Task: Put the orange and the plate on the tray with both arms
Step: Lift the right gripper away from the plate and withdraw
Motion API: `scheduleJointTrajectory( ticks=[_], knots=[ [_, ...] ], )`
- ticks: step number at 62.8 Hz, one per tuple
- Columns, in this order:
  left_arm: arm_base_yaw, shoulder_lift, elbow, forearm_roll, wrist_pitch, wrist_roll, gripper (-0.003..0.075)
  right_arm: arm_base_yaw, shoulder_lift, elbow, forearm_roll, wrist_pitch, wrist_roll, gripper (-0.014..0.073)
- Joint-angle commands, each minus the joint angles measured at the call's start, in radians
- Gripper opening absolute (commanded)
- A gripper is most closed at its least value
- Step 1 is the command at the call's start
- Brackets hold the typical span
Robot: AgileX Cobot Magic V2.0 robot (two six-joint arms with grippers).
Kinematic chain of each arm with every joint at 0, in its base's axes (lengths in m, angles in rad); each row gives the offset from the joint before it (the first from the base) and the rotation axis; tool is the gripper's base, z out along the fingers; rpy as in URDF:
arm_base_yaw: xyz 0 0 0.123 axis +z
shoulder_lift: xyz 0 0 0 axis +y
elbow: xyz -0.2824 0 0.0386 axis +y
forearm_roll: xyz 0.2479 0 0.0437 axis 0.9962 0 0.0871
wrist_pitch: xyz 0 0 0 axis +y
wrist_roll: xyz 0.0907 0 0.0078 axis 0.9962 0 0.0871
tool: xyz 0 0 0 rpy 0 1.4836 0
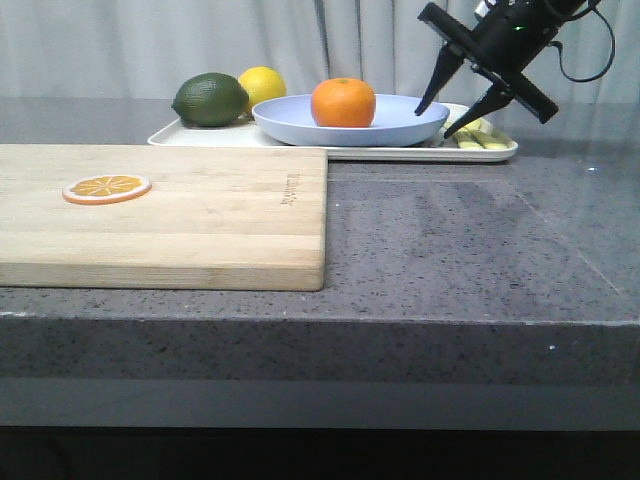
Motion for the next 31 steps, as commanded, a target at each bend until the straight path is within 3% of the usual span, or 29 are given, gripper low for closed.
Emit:
scheduleJointTrajectory(
  ticks=[1,12,18,31],
  knots=[
    [0.004,-0.001,-0.023,-0.007,-0.072,-0.001,0.0652,-0.001,-0.113,-0.048,0.004,0.007,-0.062,0.0351],
    [0.004,-0.001,-0.023,-0.007,-0.066,-0.001,0.0652,0.001,-0.219,-0.048,-0.225,0.070,-0.090,0.0351],
    [0.004,-0.001,-0.023,-0.007,-0.066,-0.001,0.0652,0.017,-0.280,-0.042,-0.329,0.089,-0.192,0.0351],
    [0.004,-0.001,-0.023,-0.007,-0.066,-0.001,0.0652,0.047,-0.438,0.009,-0.359,0.074,-0.261,0.0351]
  ],
)
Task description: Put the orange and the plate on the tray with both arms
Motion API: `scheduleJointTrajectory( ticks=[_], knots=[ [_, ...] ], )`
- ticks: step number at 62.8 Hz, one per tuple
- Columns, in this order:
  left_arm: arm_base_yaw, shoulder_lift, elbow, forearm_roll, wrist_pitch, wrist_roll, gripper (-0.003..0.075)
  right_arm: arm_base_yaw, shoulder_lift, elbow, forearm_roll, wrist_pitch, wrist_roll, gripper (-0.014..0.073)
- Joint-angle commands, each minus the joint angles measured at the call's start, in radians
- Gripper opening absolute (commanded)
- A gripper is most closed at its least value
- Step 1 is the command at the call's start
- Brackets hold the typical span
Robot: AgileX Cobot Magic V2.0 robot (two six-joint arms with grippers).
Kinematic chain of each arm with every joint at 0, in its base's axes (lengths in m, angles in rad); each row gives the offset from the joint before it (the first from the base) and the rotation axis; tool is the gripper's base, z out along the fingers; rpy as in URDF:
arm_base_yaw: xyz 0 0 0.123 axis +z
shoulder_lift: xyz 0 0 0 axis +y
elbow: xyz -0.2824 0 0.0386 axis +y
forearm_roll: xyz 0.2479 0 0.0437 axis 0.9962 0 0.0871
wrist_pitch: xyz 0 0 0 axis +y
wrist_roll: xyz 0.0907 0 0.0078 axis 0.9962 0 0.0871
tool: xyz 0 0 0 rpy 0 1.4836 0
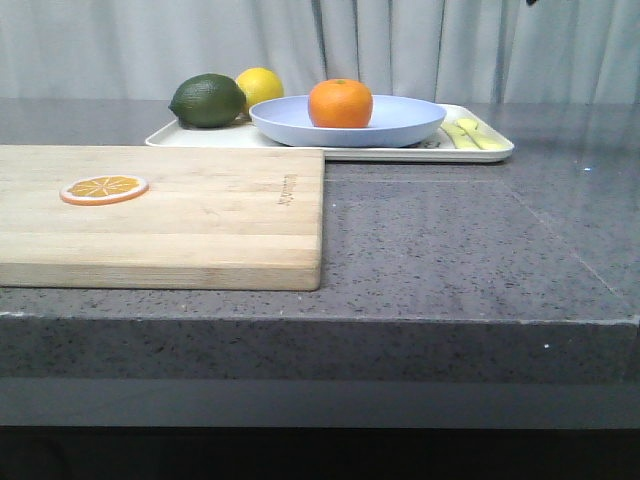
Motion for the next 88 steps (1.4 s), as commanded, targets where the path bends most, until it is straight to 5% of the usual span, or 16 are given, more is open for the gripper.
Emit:
scheduleJointTrajectory(
  ticks=[1,24,44,67,88],
  knots=[
    [0.004,-0.001,-0.023,-0.007,-0.066,-0.001,0.0652,0.015,-0.142,0.016,-0.003,0.061,-0.049,0.0351],
    [0.004,-0.001,-0.023,-0.007,-0.064,-0.001,0.0652,0.054,-0.556,0.448,-0.089,-0.156,-0.131,0.0351],
    [0.004,-0.001,-0.023,-0.007,-0.066,-0.001,0.0652,0.054,-0.973,0.981,-0.124,-0.348,-0.152,0.0351],
    [0.004,-0.001,-0.023,-0.007,-0.060,-0.001,0.0652,0.054,-1.403,1.425,-0.169,-0.410,-0.167,0.0351],
    [0.004,-0.001,-0.023,-0.007,-0.060,-0.001,0.0652,0.053,-1.706,1.646,-0.183,-0.408,-0.167,0.0351]
  ],
)
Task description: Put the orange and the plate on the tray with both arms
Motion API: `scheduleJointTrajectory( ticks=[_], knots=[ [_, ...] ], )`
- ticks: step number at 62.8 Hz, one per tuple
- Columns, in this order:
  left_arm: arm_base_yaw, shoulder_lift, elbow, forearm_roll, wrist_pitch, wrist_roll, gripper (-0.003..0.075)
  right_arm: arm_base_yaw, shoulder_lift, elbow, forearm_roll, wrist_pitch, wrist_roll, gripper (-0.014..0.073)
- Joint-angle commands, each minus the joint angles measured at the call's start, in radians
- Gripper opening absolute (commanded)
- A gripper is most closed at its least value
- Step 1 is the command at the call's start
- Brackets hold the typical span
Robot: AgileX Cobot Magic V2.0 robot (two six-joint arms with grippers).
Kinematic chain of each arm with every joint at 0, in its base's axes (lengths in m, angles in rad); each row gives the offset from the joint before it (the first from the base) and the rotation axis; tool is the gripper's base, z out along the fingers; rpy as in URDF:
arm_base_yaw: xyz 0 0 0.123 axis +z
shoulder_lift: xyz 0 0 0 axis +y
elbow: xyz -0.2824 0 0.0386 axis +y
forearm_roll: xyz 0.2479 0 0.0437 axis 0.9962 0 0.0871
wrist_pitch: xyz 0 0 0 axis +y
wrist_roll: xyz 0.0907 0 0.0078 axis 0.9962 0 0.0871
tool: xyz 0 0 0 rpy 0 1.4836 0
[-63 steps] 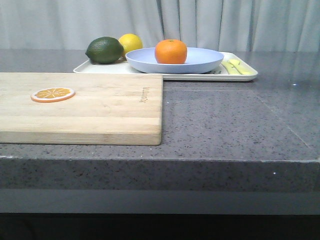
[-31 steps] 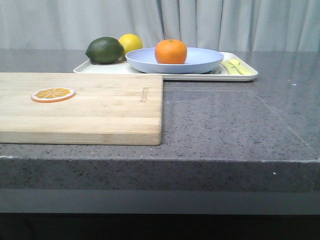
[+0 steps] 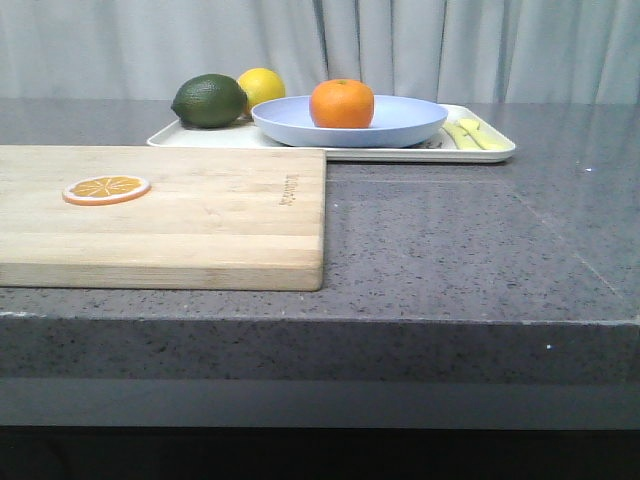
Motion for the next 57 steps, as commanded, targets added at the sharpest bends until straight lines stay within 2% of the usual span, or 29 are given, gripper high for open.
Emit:
scheduleJointTrajectory(
  ticks=[1,6,12,15,26,30,38,57],
  knots=[
    [0.004,-0.001,-0.023,-0.007,-0.068,-0.001,0.0652,-0.002,-0.051,0.017,-0.011,-0.075,-0.006,0.0350],
    [0.004,-0.001,-0.023,-0.007,-0.068,-0.001,0.0631,-0.002,-0.078,0.040,-0.014,-0.073,-0.012,0.0316],
    [0.004,-0.001,-0.023,-0.007,-0.068,-0.001,0.0550,-0.002,-0.086,0.051,-0.014,-0.074,-0.012,0.0197],
    [0.004,-0.001,-0.023,-0.007,-0.068,-0.001,0.0479,-0.002,-0.086,0.052,-0.014,-0.074,-0.012,0.0115],
    [0.004,-0.001,-0.023,-0.007,-0.068,-0.001,0.0212,-0.002,-0.086,0.052,-0.014,-0.075,-0.012,-0.0106],
    [0.004,-0.001,-0.023,-0.007,-0.068,-0.001,0.0118,-0.002,-0.086,0.052,-0.014,-0.075,-0.012,-0.0115],
    [0.004,-0.001,-0.023,-0.007,-0.068,-0.001,-0.0022,-0.002,-0.086,0.052,-0.014,-0.074,-0.012,-0.0118],
    [0.004,-0.001,-0.023,0.013,-0.068,0.001,-0.0020,-0.002,-0.086,0.052,-0.014,-0.070,-0.006,-0.0118]
  ],
)
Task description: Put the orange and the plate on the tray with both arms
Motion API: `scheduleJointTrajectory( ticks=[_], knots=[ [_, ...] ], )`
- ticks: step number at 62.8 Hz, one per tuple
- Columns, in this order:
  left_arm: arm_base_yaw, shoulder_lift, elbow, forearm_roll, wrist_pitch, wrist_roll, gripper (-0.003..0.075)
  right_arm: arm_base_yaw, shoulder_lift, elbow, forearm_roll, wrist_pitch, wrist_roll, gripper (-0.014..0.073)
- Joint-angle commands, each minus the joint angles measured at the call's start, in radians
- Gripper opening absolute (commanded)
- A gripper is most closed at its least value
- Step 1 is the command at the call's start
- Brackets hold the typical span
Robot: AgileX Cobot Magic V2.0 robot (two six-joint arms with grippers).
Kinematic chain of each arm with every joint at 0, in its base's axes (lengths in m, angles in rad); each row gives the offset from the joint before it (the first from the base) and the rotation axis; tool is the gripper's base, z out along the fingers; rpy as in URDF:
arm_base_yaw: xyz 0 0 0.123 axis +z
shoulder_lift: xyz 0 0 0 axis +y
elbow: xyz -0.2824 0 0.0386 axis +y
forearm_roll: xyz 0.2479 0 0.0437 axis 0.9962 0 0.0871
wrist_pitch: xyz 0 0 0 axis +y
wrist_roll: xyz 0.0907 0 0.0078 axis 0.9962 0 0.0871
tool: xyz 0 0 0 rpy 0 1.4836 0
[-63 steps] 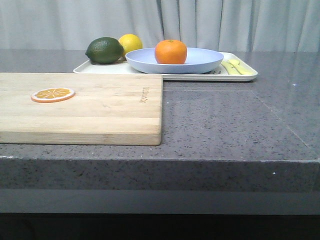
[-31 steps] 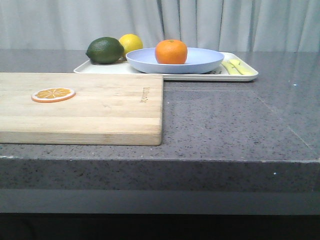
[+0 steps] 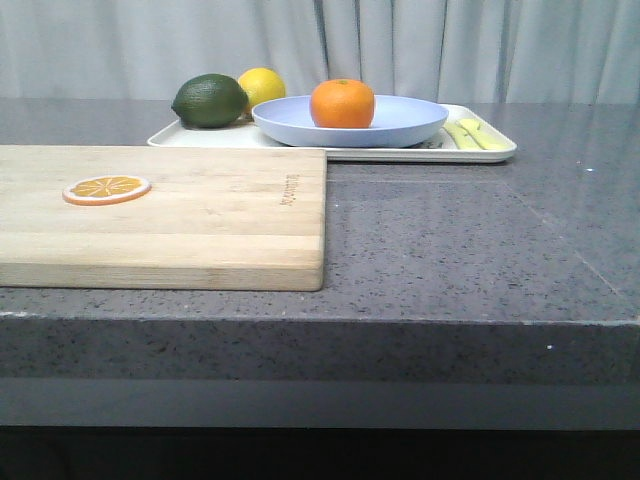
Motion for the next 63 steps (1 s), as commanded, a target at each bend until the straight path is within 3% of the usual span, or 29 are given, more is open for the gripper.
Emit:
scheduleJointTrajectory(
  ticks=[1,26,34,46,63],
  knots=[
    [0.004,-0.001,-0.023,0.002,-0.068,0.001,-0.0020,-0.002,0.007,-0.024,-0.008,-0.070,-0.006,-0.0118],
    [0.004,-0.013,-0.017,0.001,-0.073,0.001,-0.0020,-0.002,0.007,-0.024,-0.008,-0.070,-0.006,-0.0118],
    [0.100,-0.089,0.026,-0.017,-0.083,0.001,-0.0020,-0.002,0.007,-0.024,-0.008,-0.070,-0.006,-0.0118],
    [0.268,-0.268,0.216,-0.029,-0.249,0.001,-0.0020,-0.002,0.007,-0.024,-0.008,-0.070,-0.006,-0.0118],
    [0.395,-0.543,0.549,-0.064,-0.493,0.001,-0.0020,-0.002,0.007,-0.024,-0.008,-0.070,-0.006,-0.0118]
  ],
)
